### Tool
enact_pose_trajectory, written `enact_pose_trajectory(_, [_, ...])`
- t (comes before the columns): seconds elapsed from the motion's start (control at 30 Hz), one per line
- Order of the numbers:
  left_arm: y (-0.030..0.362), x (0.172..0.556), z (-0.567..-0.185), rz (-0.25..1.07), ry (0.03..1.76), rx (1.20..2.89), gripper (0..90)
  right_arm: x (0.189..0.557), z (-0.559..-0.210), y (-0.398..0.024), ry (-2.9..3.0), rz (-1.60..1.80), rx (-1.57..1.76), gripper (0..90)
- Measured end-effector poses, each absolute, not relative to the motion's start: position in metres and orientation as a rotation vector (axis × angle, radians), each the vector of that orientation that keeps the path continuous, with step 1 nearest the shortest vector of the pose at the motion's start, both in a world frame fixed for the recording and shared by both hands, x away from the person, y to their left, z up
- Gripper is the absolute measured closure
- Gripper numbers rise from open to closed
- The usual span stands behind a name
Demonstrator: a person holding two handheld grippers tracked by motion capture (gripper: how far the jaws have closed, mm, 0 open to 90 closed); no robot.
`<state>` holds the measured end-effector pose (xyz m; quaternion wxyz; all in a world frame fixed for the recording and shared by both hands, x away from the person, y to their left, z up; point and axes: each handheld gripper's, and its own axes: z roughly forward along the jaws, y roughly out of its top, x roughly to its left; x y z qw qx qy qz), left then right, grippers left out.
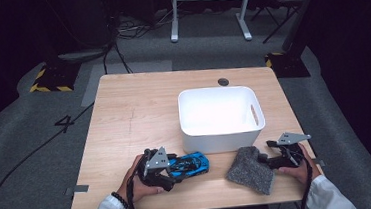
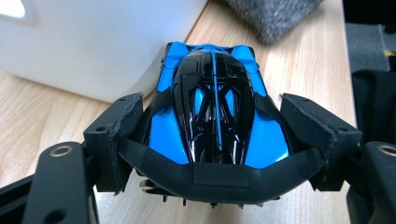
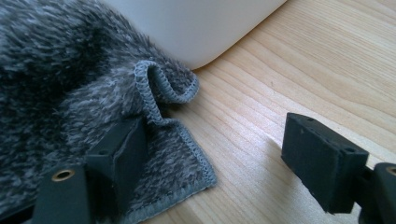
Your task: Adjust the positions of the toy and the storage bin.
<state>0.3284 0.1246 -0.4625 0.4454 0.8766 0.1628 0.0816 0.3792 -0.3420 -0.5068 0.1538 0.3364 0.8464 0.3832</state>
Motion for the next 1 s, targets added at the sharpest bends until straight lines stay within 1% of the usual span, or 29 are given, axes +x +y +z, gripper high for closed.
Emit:
enact_pose_trajectory(0.07, [0.124,0.327,-0.460,0.205,0.393,2.161,24.7,0.379,-0.507,-0.342,2.426,1.098,0.967,22.5])
enact_pose_trajectory(0.13, [0.124,0.327,-0.457,0.175,0.380,2.160,24.7,0.379,-0.507,-0.342,2.426,1.099,0.964,22.5])
enact_pose_trajectory(0.43, [0.123,0.325,-0.445,0.192,0.364,2.116,24.7,0.379,-0.507,-0.342,2.427,1.099,0.966,22.6])
enact_pose_trajectory(1.0, [0.111,0.313,-0.406,0.235,0.261,2.028,24.7,0.378,-0.507,-0.342,2.427,1.100,0.968,22.7])
